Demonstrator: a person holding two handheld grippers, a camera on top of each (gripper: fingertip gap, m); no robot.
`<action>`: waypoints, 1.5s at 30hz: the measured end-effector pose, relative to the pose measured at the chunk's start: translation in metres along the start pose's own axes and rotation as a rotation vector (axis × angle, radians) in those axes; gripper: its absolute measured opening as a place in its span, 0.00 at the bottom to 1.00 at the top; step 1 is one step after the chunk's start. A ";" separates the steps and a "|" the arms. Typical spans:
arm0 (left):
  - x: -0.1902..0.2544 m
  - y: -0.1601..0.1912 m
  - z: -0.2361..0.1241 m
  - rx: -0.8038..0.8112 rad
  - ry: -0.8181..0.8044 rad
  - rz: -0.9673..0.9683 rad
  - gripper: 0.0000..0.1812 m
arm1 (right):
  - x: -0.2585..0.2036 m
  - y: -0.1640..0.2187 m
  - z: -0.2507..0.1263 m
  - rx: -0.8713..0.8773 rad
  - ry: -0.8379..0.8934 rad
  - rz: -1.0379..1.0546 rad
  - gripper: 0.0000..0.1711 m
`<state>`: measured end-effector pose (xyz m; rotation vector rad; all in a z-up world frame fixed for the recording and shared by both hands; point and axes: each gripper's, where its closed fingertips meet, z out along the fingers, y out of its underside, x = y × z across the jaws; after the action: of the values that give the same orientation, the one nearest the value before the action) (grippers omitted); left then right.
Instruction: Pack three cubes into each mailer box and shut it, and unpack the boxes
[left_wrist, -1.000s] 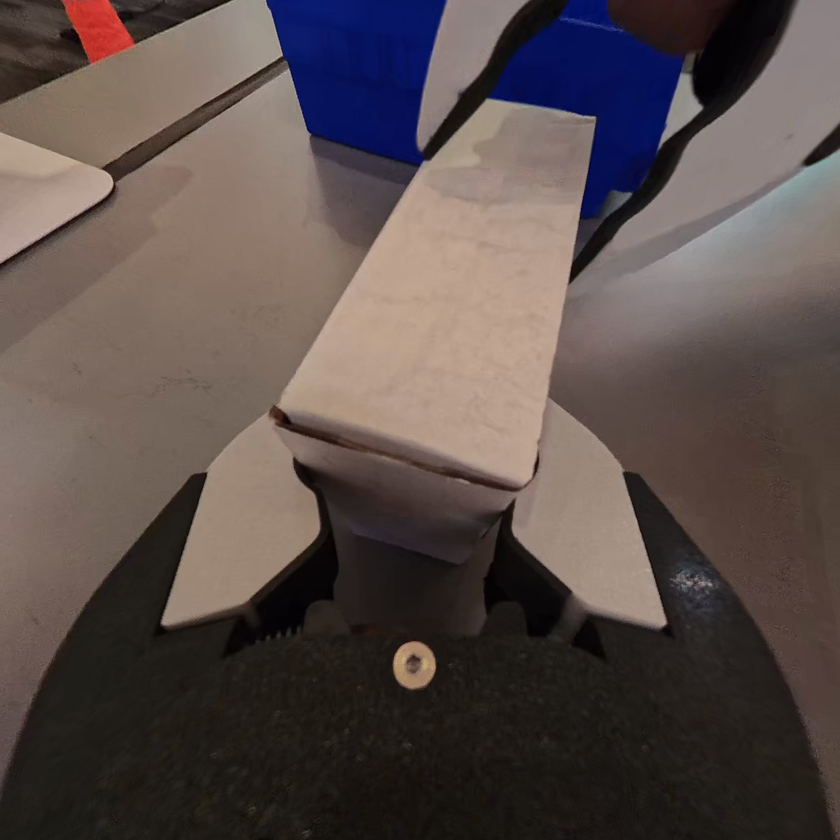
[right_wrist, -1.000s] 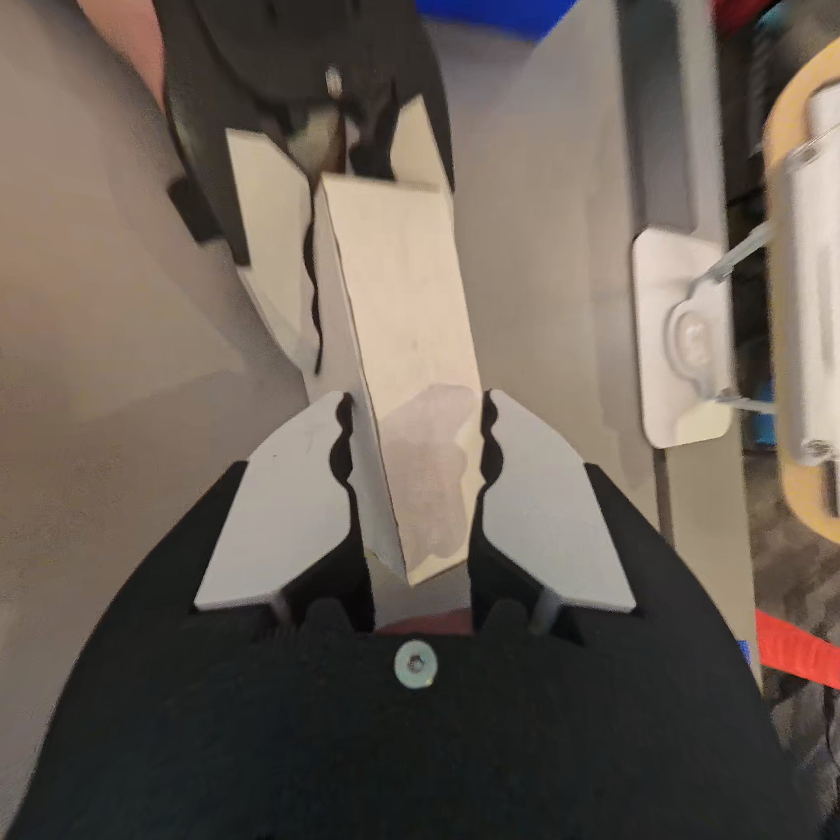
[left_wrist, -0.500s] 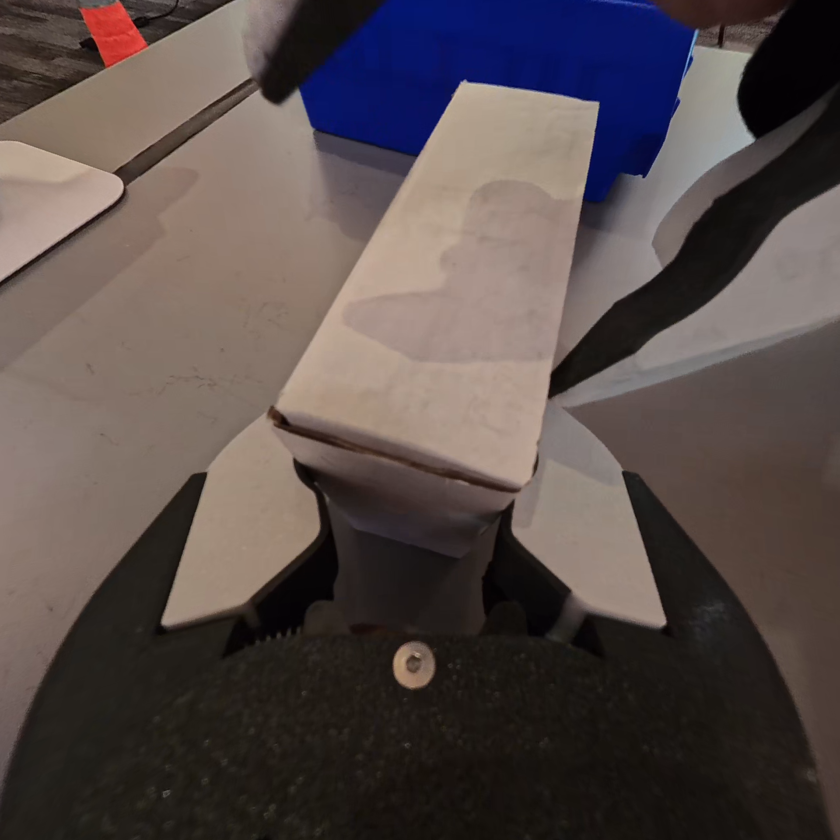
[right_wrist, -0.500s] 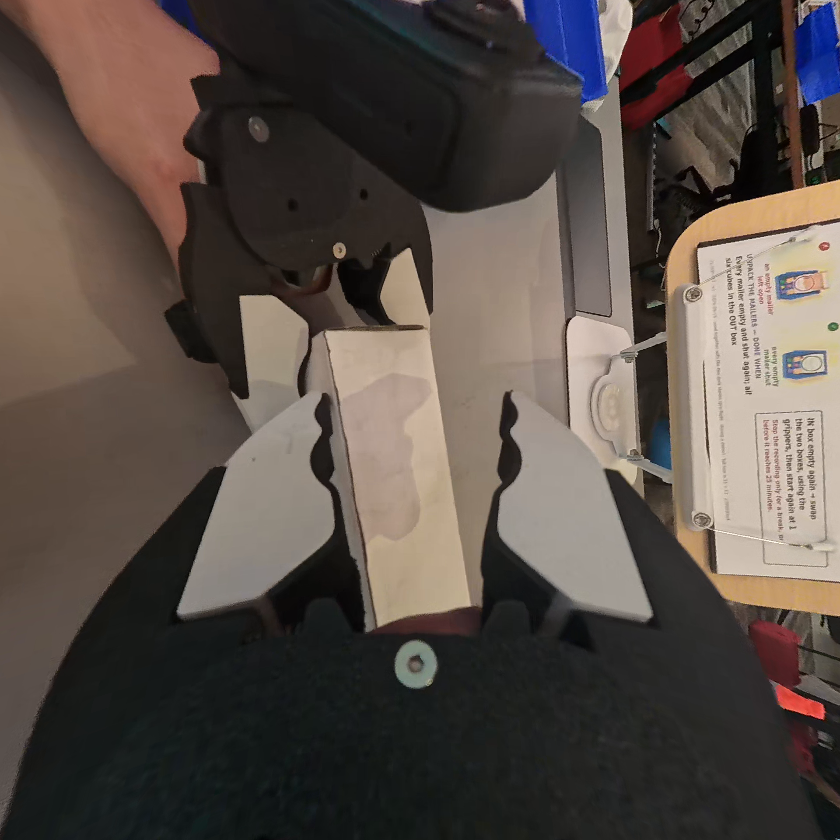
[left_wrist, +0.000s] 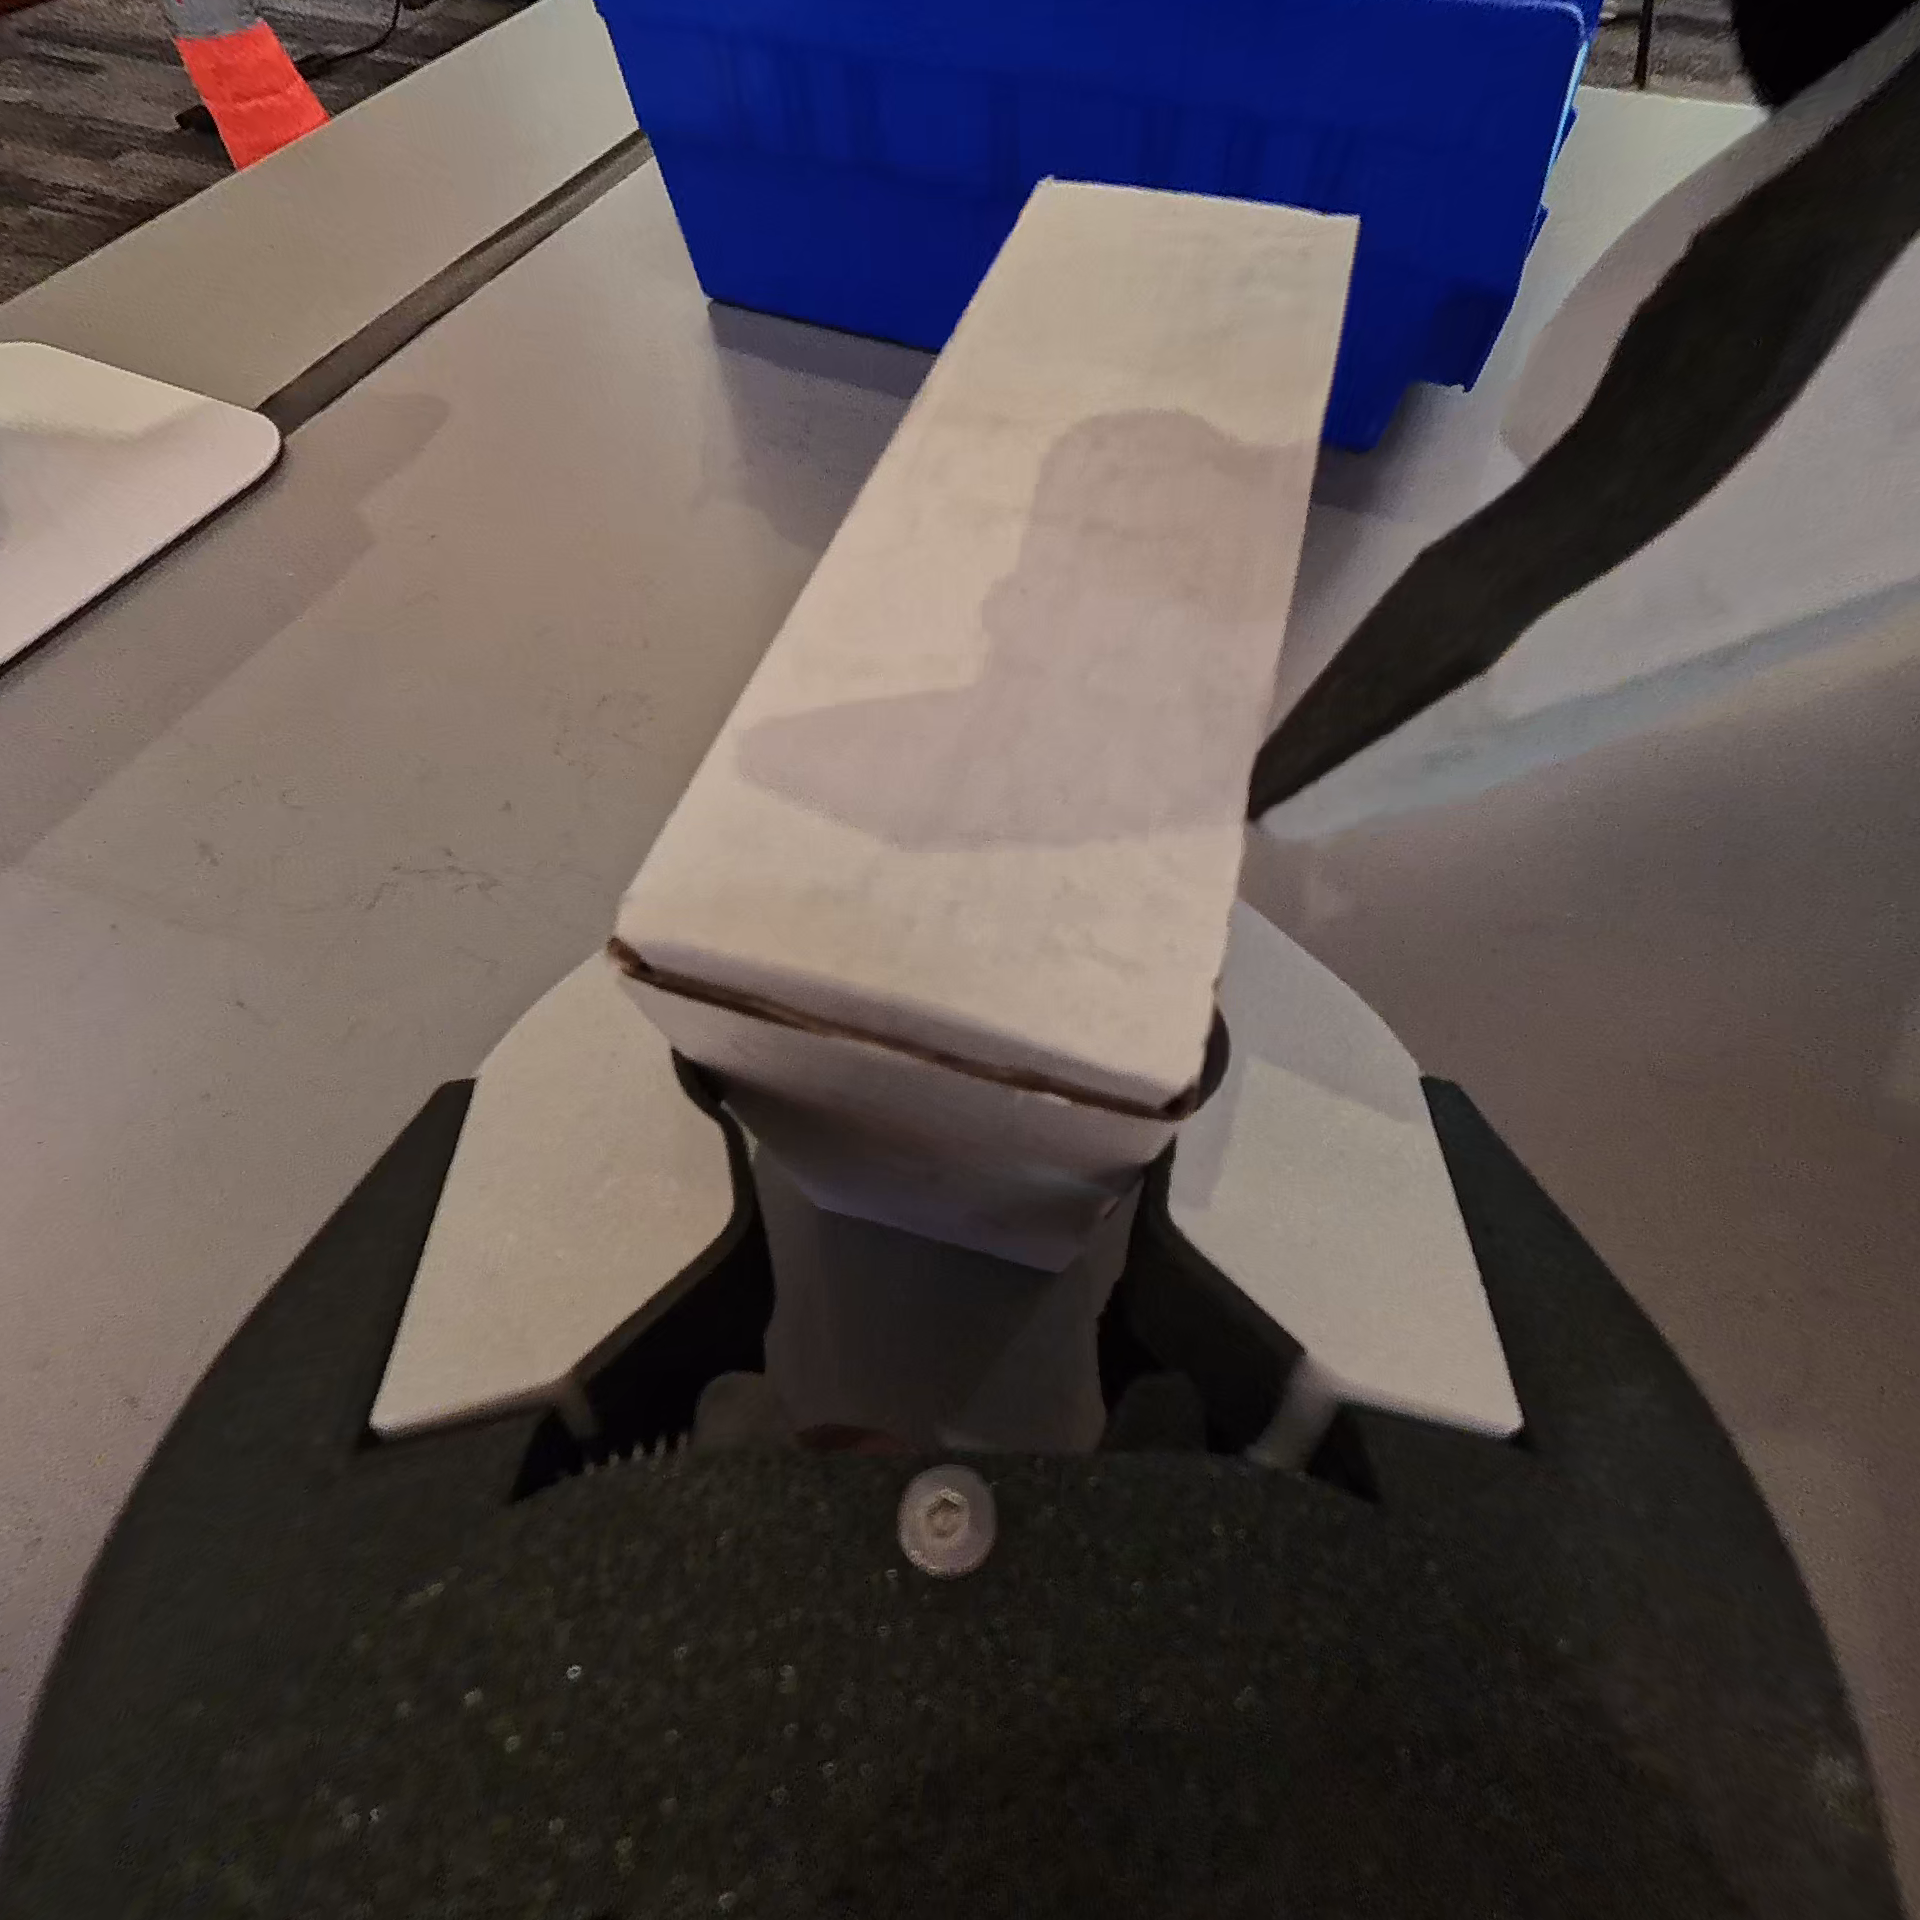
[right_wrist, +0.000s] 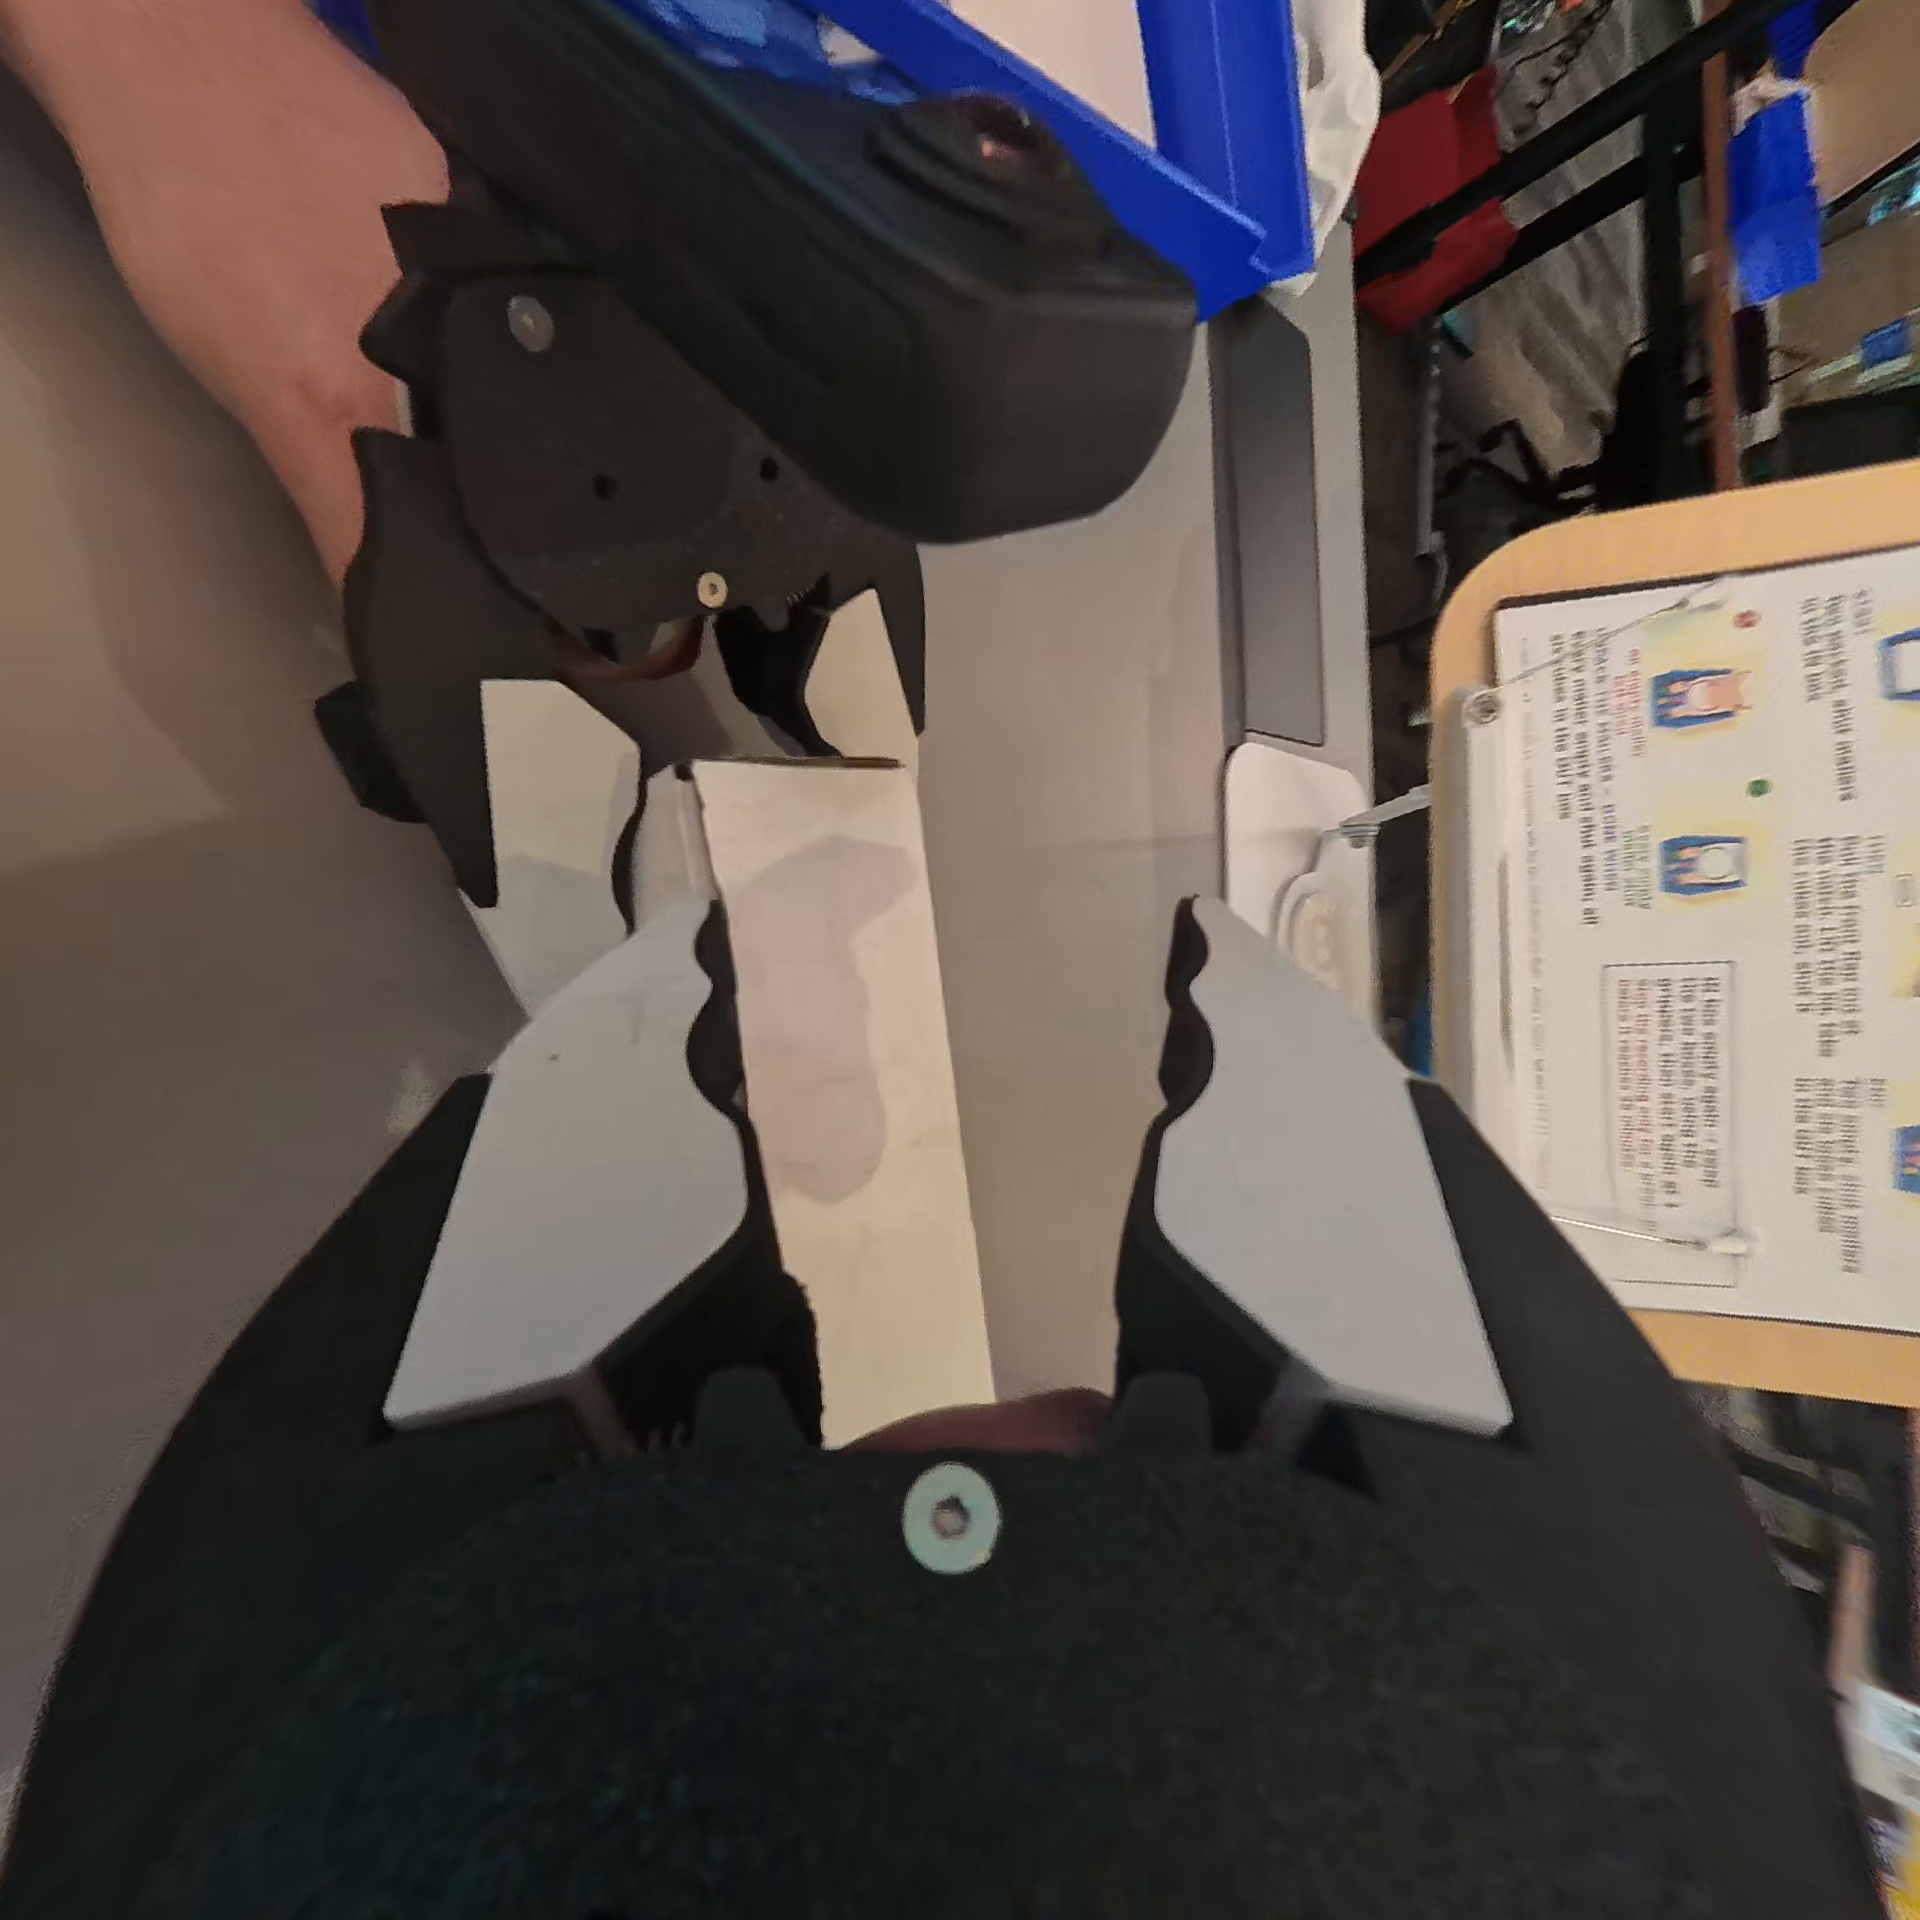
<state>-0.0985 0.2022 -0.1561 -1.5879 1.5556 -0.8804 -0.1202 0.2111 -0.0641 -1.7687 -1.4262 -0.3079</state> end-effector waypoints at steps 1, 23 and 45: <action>0.000 0.000 0.000 0.000 -0.004 0.001 0.47 | 0.002 -0.002 -0.001 -0.005 0.033 -0.031 0.46; 0.000 0.002 0.001 -0.011 -0.016 0.024 0.46 | 0.002 0.018 -0.014 -0.108 0.366 -0.173 0.35; 0.002 0.002 0.000 -0.007 -0.003 0.054 0.44 | 0.014 0.089 -0.040 -0.272 0.388 -0.191 0.24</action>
<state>-0.0993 0.2004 -0.1583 -1.5438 1.5935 -0.8441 -0.0238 0.1908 -0.0687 -1.6652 -1.3139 -0.9316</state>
